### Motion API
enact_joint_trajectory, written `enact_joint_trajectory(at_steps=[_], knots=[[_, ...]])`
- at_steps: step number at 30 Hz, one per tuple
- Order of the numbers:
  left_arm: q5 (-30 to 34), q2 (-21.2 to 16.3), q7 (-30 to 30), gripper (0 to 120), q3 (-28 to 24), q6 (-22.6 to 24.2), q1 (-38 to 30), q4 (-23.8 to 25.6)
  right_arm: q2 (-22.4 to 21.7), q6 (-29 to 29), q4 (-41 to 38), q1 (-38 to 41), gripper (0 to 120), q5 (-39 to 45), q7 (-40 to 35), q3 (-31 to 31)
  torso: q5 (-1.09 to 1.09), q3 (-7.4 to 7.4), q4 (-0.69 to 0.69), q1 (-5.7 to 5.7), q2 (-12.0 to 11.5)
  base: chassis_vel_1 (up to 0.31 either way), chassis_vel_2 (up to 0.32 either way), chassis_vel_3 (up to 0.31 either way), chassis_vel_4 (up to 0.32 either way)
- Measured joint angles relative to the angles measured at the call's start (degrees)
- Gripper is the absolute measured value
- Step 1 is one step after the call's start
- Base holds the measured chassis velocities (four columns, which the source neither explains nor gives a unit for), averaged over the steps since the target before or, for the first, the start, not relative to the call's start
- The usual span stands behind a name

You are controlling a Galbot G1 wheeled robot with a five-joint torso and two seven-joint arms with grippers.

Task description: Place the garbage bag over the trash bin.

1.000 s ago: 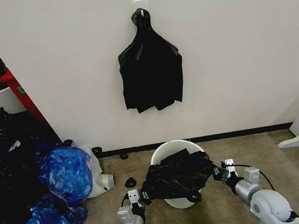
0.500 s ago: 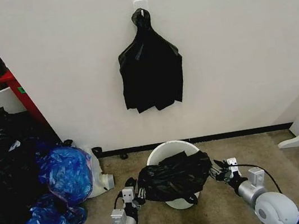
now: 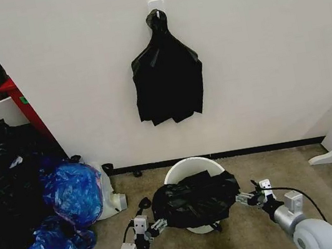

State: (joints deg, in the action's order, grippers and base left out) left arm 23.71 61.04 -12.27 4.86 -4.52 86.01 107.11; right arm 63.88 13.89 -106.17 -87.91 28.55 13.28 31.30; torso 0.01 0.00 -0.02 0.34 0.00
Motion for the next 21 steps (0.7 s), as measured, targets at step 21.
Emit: enact_joint_trajectory(at_steps=[21], knots=[[-3.67,-3.17,5.79,100,1.15,0.05,9.26,7.42,-3.87,-2.87,-1.94,-8.04,100,0.27,10.62,7.25,0.00,0.00,0.00,0.00,0.00,0.000,0.000,0.000,0.000]])
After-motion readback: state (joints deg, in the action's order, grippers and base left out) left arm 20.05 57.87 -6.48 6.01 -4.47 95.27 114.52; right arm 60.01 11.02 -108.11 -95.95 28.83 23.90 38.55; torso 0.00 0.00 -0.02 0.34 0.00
